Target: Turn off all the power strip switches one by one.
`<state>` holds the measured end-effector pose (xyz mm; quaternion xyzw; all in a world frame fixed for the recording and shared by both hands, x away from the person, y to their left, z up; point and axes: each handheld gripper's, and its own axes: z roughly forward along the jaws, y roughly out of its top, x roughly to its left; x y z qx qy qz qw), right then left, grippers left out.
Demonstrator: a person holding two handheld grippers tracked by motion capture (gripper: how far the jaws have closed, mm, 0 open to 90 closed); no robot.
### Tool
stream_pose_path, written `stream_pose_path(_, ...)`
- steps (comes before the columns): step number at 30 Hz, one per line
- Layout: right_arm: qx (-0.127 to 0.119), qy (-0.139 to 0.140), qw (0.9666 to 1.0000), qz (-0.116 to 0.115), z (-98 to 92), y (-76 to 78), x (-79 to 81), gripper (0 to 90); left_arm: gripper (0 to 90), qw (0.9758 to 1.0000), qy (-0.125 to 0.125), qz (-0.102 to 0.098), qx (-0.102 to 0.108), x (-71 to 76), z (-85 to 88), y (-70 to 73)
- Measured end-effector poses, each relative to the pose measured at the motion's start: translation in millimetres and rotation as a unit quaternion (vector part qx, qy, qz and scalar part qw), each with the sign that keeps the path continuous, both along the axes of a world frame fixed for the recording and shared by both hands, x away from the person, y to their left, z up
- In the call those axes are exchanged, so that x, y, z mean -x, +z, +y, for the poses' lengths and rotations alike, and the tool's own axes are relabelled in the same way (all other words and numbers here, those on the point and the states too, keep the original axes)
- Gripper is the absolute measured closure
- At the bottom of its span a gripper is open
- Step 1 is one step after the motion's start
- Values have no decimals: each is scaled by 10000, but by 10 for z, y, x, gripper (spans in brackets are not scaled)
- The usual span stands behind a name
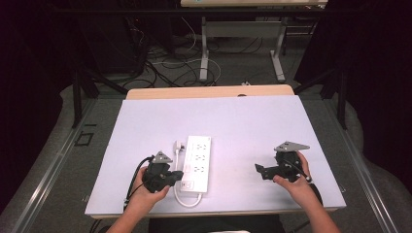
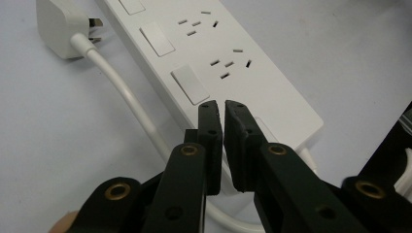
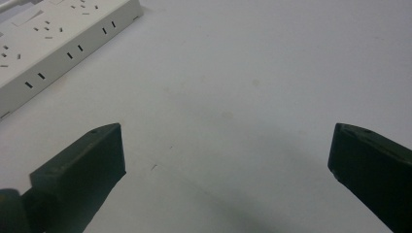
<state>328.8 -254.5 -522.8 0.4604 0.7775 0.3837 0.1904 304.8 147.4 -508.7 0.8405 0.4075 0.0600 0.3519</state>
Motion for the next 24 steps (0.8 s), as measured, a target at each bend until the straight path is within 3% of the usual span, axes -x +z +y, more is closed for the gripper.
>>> stream_pose_path(8,75,29,10000,-6,5,-27,-6,0,896,9999,-85,68,24,13,-54,-24)
stream_pose_path(16,320,60,9994,-111,38,-17,14,0,899,9997,-244,78,-65,17,-91,-33)
stream_pose_path(17,326,72,9994,-105,43,-19,14,0,899,9997,-201,99,3,28,-110,-47)
stream_pose_path(24,331,76,9994,-67,60,-34,20,0,900,9994,-292,149,-113,33,-155,-64)
